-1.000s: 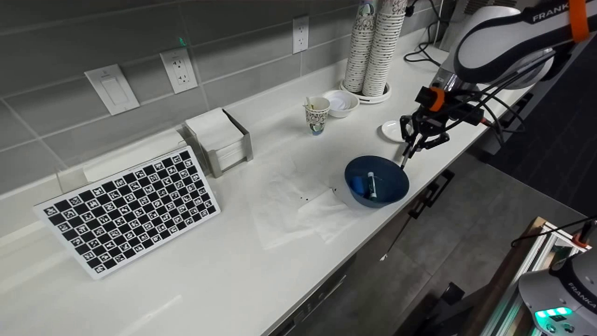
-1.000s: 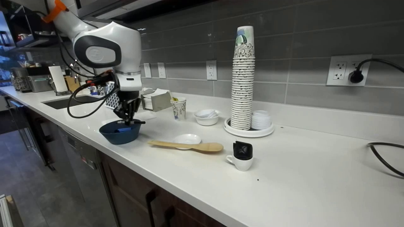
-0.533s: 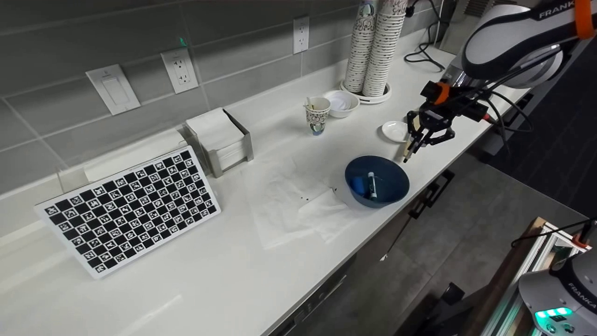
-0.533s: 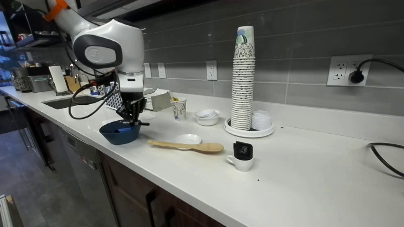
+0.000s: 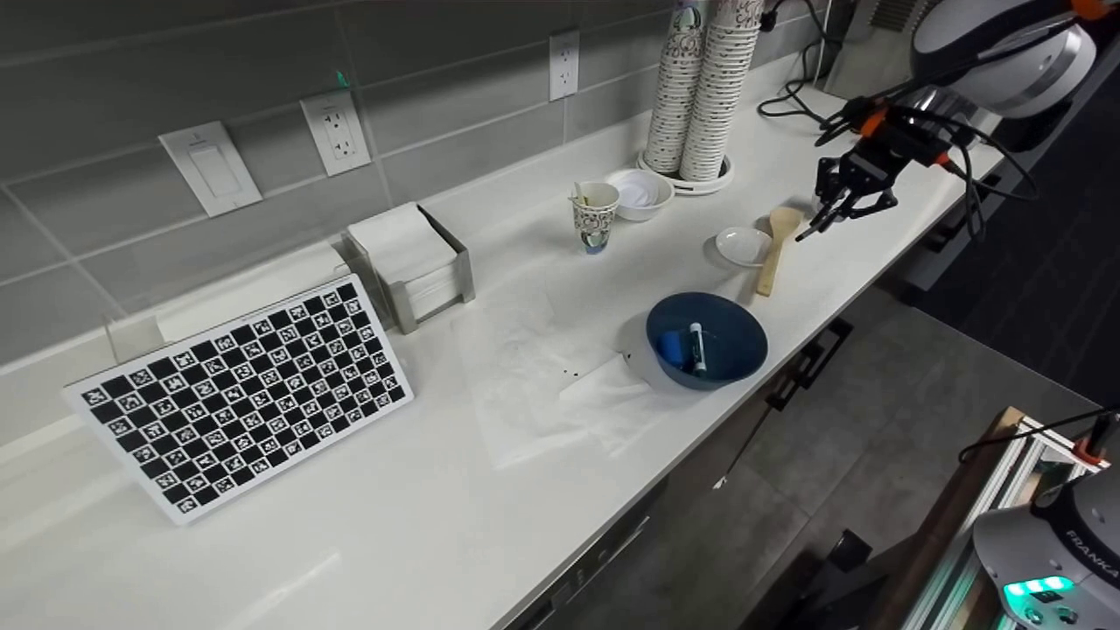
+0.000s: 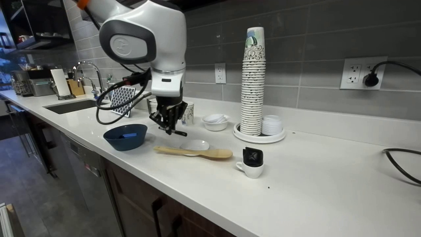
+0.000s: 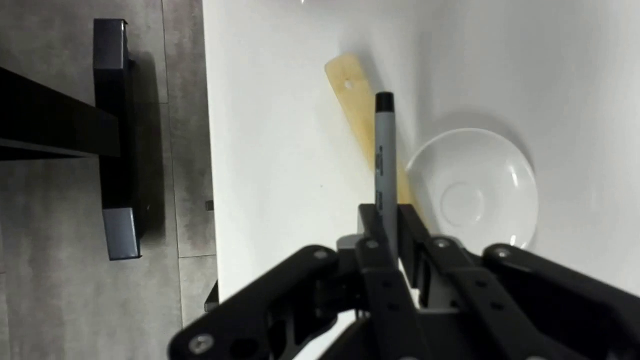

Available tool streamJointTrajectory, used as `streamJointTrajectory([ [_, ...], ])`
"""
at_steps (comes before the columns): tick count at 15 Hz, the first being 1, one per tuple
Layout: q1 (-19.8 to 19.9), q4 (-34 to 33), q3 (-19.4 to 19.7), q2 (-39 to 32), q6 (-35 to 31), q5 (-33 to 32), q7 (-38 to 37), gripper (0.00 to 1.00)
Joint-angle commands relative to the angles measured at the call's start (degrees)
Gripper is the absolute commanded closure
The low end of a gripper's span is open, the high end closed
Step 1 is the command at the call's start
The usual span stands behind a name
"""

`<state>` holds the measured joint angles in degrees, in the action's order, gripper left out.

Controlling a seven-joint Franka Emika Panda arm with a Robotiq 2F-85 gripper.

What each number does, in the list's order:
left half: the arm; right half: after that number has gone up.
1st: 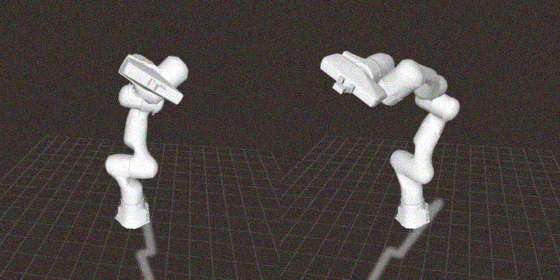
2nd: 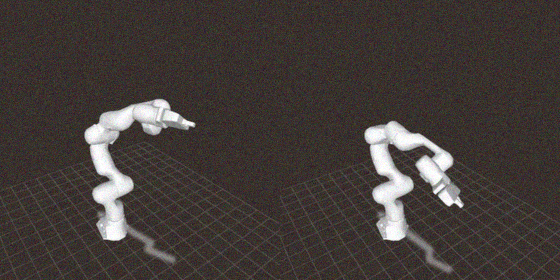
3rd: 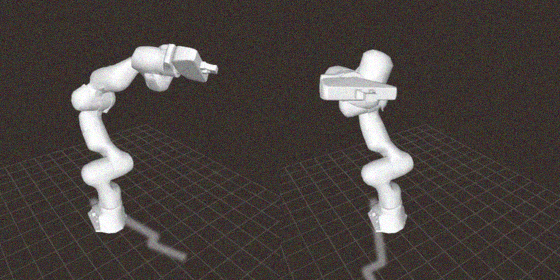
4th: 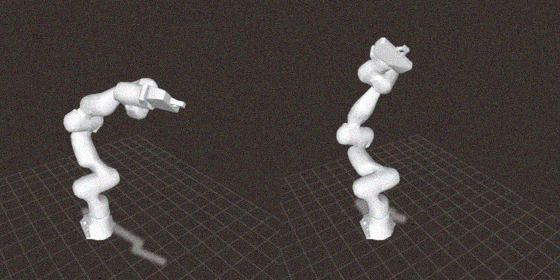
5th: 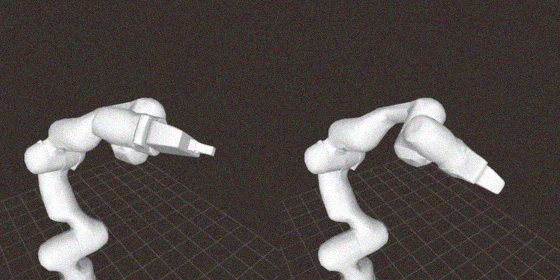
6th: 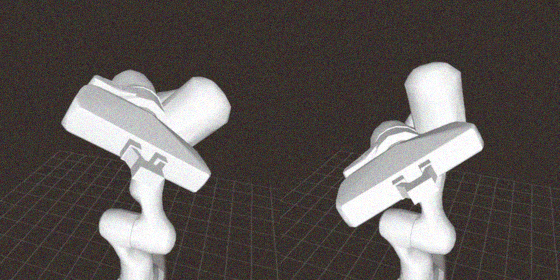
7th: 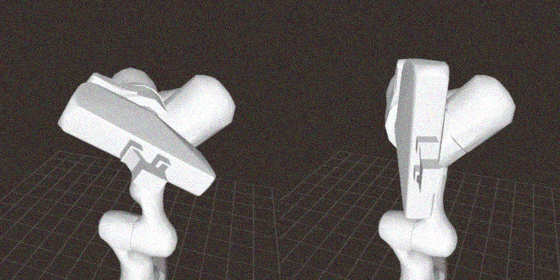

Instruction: Remove the black pen from the bowl.

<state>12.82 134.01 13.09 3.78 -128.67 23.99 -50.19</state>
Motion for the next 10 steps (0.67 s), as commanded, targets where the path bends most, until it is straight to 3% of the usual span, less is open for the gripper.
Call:
streamJointTrajectory([
  [1, -1.2, -8.7, -1.7, -5.4, 5.3, -4.7, -1.8, 0.97],
  [5, -2.4, -15.4, -2.7, -10.8, 12.9, -7.0, -1.6, 0.97],
  [6, -2.4, -10.8, -2.5, -7.3, 8.0, -6.4, -1.5, 0.87],
  [8, -2.7, -13.2, -2.6, -9.5, 10.8, -6.4, -1.5, 0.87],
  [9, -2.7, -13.7, -2.5, -10.2, 11.1, -6.4, -1.5, 0.97],
  [10, -2.9, -13.6, -2.4, -10.5, 9.2, -7.8, -1.7, 0.97],
])
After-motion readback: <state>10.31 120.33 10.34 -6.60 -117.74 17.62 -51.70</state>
